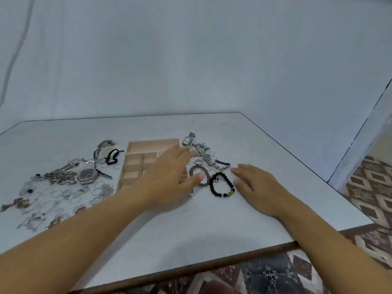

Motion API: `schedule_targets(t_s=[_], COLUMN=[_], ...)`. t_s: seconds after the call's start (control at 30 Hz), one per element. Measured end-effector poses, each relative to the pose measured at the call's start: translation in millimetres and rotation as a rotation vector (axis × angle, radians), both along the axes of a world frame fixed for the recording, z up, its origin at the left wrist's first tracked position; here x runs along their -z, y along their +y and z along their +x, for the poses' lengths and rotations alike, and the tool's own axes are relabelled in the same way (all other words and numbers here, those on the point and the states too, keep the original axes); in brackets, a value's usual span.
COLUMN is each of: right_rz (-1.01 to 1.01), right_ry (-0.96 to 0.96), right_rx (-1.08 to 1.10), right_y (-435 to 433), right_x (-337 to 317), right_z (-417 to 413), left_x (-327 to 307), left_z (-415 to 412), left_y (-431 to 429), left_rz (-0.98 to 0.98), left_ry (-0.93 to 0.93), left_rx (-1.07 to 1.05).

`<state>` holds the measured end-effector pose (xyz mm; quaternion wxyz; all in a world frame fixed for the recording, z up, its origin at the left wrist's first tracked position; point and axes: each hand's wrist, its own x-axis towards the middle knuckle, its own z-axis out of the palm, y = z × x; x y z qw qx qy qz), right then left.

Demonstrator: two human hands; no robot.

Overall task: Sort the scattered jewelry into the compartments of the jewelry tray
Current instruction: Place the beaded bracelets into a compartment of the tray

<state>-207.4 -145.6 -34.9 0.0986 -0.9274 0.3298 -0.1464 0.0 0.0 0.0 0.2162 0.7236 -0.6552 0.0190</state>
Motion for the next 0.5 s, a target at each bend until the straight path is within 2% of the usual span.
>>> schedule_targets(t_s=[0.13, 0.33, 0.5], right_rz=[-0.016, 0.021, 0.043], right_ry=[0.085, 0.002, -0.045], right_rx=[-0.003, 0.015, 0.023], right_y=[-6.4, -3.3, -3.4], right_x=[7.6, 4.2, 1.6], right_z=[1.5, 2.4, 2.4], left_x=[3.7, -0.6, -4.2], left_z=[18.1, 31.5, 31.8], left_y=[-29.8, -64.4, -77.4], left_rz=[0.061, 0.073, 0.127], left_ry=[-0.024, -0.039, -0.163], left_rx=[0.022, 0.163, 0.2])
